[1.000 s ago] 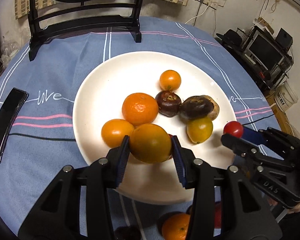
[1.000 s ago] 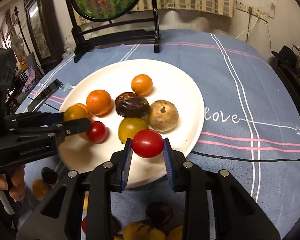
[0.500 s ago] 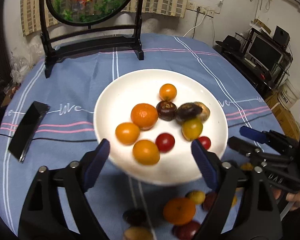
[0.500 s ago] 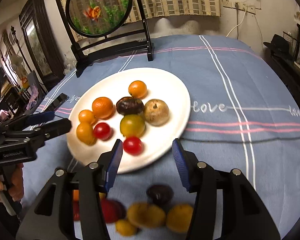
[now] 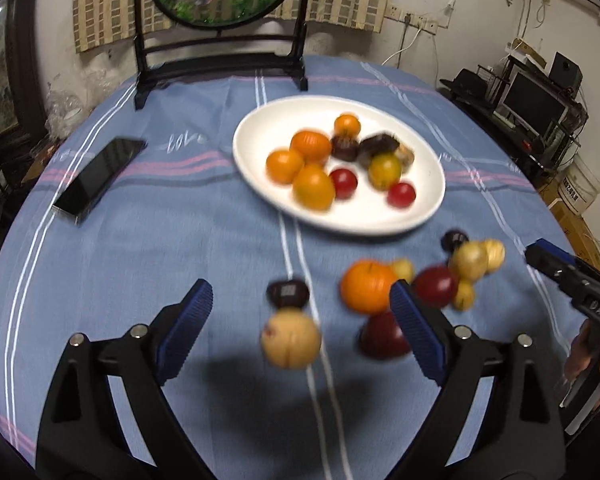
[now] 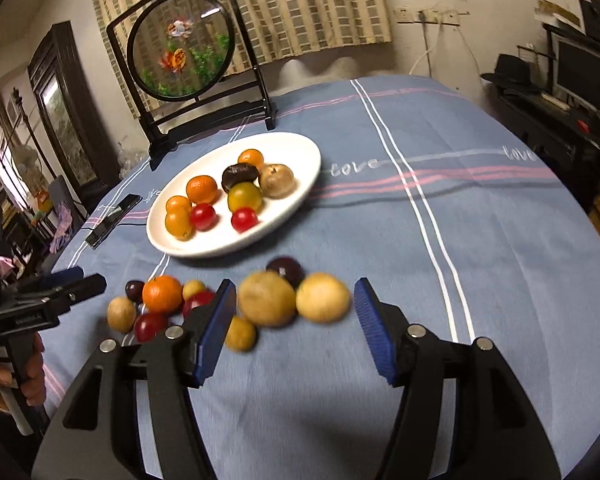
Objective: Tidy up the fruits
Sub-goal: 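Withdraw both tools from the plate back to the fruit cluster, then grasp the pale speckled fruit with the left tool while the right tool grasps a dark red fruit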
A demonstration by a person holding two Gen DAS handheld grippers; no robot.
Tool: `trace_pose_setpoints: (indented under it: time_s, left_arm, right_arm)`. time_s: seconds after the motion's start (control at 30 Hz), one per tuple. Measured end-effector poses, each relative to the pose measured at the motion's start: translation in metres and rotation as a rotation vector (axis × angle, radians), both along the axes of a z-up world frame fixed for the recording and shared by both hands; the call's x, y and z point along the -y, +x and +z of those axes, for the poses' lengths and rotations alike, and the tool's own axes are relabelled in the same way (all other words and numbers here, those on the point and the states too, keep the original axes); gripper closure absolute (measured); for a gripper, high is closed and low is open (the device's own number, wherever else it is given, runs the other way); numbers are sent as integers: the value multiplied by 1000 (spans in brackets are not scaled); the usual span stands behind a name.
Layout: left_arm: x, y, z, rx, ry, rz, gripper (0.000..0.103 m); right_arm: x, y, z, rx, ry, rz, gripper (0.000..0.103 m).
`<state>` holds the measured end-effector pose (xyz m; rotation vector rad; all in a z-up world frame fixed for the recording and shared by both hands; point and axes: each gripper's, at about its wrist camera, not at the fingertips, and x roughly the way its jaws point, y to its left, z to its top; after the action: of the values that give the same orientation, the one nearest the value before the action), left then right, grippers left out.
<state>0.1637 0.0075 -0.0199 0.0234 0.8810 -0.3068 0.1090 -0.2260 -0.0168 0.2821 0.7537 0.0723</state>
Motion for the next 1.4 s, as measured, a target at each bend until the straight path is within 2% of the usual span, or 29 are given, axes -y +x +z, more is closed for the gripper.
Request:
trace_pose_setpoints:
  time_s: [0.37, 0.63, 0.83, 0.9, 0.97, 1.0, 1.03, 1.23, 1.4]
  left_arm:
    - [-2, -24, -27, -27, 84, 0, 11]
    - [-2, -13, -51, -113, 64, -12, 11]
    - [1, -6, -55, -112, 74, -9, 14]
    - [1, -4, -54, -109, 71, -8, 20]
    - [0, -2, -52, -97, 68, -9, 37]
    - [-1, -1, -51, -95, 68, -9, 52]
    - [-2, 0, -49, -99, 41, -22, 64]
    - [-3, -3, -47, -106, 19, -21, 63]
    - [-4, -7, -44, -103, 5, -23, 63]
  right_arm:
    - [-1, -31, -20, -50, 30, 33, 41]
    - [-5, -30, -20, -41, 37, 59, 41]
    - [-4, -26, -25, -57, 41, 61, 41]
    - [-3, -24, -26, -63, 42, 60, 41]
    - [-3, -23, -27, -67, 42, 61, 41]
    - [-3, -23, -27, -68, 41, 61, 41]
    - [-3, -22, -27, -71, 39, 62, 41]
    - [-6, -17, -28, -83, 6, 68, 41]
    - [-19, -13, -30, -107, -40, 115, 41]
